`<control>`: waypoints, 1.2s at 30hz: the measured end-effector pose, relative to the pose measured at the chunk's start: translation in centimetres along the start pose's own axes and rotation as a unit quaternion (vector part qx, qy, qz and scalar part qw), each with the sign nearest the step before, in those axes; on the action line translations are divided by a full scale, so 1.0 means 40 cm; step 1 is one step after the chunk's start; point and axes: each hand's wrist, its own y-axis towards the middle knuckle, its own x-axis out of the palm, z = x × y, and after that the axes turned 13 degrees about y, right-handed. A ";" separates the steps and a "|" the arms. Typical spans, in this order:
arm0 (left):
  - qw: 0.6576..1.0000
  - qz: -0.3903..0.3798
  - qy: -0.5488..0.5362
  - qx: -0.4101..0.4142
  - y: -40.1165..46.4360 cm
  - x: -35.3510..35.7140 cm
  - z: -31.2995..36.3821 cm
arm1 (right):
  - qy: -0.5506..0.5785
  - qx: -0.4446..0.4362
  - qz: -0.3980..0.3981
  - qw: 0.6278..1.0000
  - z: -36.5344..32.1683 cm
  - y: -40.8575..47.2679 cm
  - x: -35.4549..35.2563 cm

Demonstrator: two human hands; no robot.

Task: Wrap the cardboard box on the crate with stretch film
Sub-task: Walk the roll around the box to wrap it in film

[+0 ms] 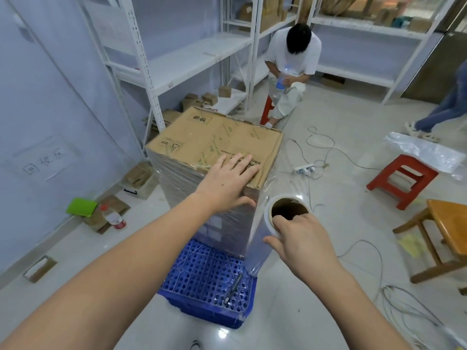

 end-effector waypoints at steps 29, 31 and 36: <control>0.977 0.082 -0.046 0.189 0.068 0.058 -0.144 | -0.071 0.263 0.144 0.951 -0.124 0.057 0.086; 0.978 0.076 -0.042 0.189 0.067 0.051 -0.145 | -0.072 0.254 0.139 0.955 -0.124 0.056 0.079; 0.979 0.072 -0.037 0.189 0.067 0.052 -0.148 | -0.089 0.199 0.112 0.969 -0.140 0.060 0.064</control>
